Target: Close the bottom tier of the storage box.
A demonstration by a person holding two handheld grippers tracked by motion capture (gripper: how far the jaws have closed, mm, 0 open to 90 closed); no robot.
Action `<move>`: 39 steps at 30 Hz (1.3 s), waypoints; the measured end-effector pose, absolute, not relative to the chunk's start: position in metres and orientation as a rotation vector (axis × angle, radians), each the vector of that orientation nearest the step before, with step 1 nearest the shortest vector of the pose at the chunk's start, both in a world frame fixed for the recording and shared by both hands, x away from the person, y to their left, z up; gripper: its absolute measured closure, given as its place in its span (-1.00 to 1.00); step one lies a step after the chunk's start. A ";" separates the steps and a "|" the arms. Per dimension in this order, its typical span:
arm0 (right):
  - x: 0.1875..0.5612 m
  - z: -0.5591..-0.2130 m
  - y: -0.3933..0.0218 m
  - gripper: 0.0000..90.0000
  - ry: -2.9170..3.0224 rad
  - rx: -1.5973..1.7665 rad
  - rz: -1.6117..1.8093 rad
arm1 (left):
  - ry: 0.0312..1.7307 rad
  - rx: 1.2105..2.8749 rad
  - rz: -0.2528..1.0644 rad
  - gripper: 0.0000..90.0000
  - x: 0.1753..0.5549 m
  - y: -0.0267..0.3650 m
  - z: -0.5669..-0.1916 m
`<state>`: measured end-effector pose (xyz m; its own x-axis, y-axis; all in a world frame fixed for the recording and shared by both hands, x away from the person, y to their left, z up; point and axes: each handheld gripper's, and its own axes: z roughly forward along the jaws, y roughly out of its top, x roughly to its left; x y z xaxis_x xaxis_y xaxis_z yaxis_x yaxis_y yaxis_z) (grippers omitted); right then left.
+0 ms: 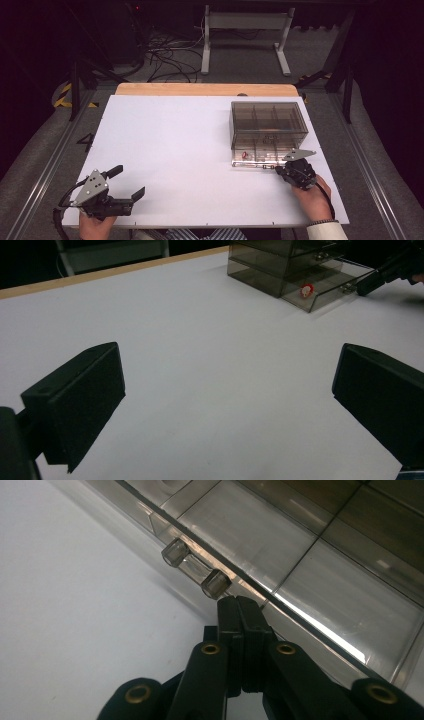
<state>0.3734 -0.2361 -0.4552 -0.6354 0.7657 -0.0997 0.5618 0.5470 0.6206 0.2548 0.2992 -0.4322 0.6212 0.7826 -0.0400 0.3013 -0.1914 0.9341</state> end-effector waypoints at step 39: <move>0.408 -0.463 -0.229 1.00 2.251 1.162 0.816 | 0.894 1.760 0.561 -0.97 0.256 0.297 -0.434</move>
<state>0.4084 -0.2294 -0.4626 -0.5272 0.8385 -0.1378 0.5556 0.4629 0.6907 0.2560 0.2969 -0.4340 0.6130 0.7889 -0.0432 0.3045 -0.1855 0.9343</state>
